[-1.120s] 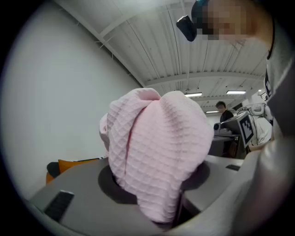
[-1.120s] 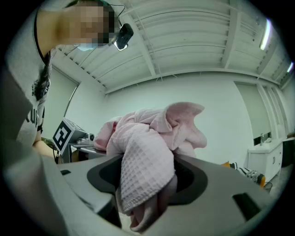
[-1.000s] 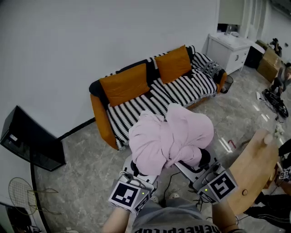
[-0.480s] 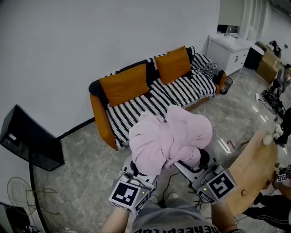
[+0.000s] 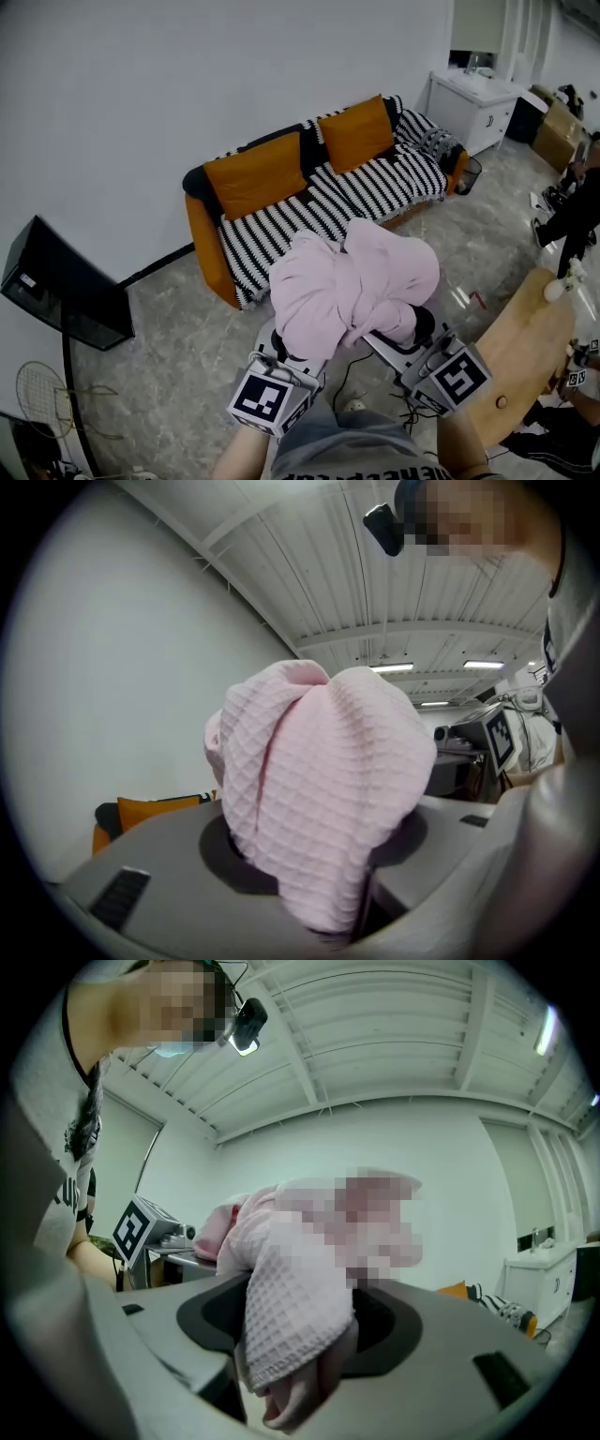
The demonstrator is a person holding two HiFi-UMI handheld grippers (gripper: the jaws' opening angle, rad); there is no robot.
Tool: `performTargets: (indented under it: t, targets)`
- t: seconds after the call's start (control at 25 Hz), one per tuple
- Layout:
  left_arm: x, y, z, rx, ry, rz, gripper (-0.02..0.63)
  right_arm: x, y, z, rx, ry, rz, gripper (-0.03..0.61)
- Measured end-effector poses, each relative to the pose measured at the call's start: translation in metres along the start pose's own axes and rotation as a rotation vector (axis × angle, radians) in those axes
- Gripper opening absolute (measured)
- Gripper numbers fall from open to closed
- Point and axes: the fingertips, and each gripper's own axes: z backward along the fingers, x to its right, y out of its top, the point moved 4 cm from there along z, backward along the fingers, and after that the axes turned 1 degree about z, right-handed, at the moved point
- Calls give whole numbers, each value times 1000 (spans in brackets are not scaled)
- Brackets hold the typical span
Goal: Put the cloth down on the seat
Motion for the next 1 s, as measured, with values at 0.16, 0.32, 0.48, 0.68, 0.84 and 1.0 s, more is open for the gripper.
performTargets:
  t: [0.16, 0.32, 0.48, 0.68, 0.84, 1.0]
  targets:
    - [-6, -5, -8, -20, 6, 15, 241, 7, -7, -6, -13, -2, -20, 291]
    - [-24, -10, -22, -23, 4, 18, 242, 19, -14, -25, -22, -12, -29, 291]
    - [-59, -10, -39, -20, -13, 20, 242, 32, -16, -59, -27, -25, -22, 291]
    - [-124, -3, -63, -19, -44, 5, 242, 50, -13, -123, -32, -56, -21, 291]
    - [-172, 3, -84, -18, -66, -2, 242, 67, -11, -170, -28, -80, -19, 291]
    - [-179, 5, -89, -20, -77, -14, 242, 71, -11, -177, -12, -94, -20, 291]
